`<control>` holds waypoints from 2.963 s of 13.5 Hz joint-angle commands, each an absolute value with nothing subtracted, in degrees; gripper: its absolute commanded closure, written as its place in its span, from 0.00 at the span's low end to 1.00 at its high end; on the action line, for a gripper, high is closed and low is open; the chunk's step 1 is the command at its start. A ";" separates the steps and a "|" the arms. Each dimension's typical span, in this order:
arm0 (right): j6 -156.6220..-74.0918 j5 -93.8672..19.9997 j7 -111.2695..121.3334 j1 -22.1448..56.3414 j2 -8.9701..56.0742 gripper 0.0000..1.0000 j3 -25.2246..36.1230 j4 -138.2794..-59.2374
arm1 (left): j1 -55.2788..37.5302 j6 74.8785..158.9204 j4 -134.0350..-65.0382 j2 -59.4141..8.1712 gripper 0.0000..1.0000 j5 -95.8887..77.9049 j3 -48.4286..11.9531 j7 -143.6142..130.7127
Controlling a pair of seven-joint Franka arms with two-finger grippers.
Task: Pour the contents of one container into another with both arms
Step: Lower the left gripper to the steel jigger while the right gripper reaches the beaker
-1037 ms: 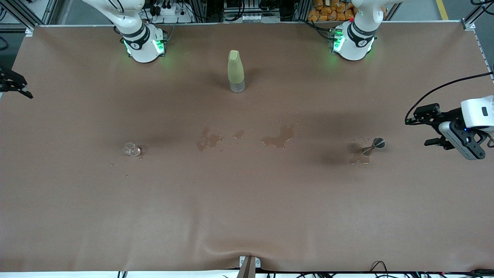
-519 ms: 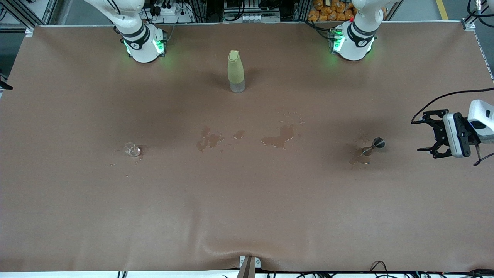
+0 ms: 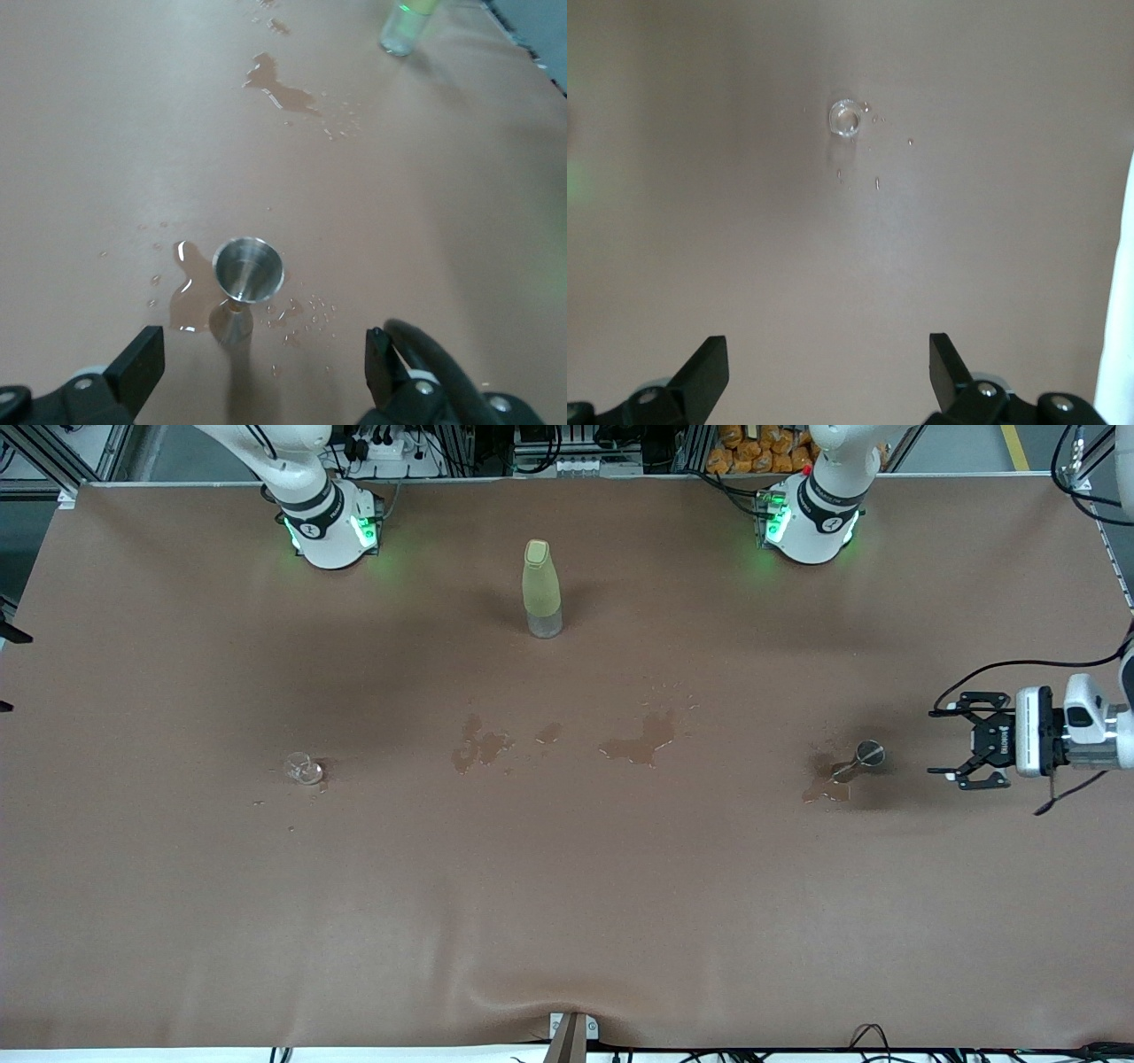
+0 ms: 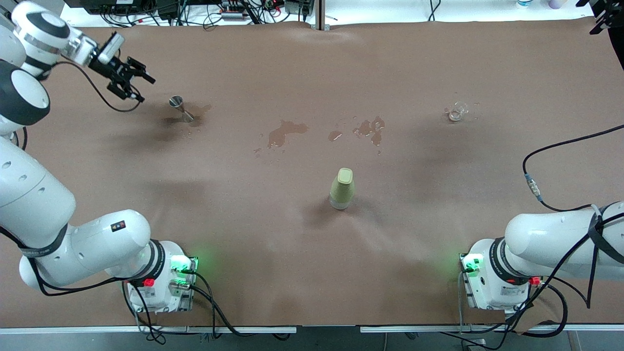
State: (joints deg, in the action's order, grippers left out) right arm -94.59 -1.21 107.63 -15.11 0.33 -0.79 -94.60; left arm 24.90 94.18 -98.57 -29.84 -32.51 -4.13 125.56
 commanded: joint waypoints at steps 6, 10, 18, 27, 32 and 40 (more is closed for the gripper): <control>-107.30 -17.46 119.33 -16.35 1.57 0.00 1.67 -110.20 | 28.91 93.16 -99.32 -39.62 0.00 -43.49 -4.57 137.43; -112.93 -29.15 132.50 -16.44 6.49 0.00 4.21 -115.83 | 28.92 93.16 -100.46 -43.41 0.00 -49.92 -4.57 147.39; -113.91 -47.79 153.70 -16.70 19.85 0.00 6.77 -118.39 | 27.95 93.16 -100.28 -47.19 0.05 -56.50 -4.75 150.12; -108.55 -61.42 166.98 -19.07 30.66 0.00 7.03 -118.48 | 28.12 93.16 -100.20 -48.43 0.25 -58.45 -4.83 150.03; -105.13 -66.43 173.22 -20.13 36.11 0.00 7.03 -117.86 | 28.21 93.16 -100.20 -48.43 0.42 -58.45 -4.83 149.85; -101.95 -72.50 180.08 -20.13 40.95 0.00 6.94 -117.33 | 28.13 93.16 -99.67 -48.25 0.78 -58.45 -4.83 149.77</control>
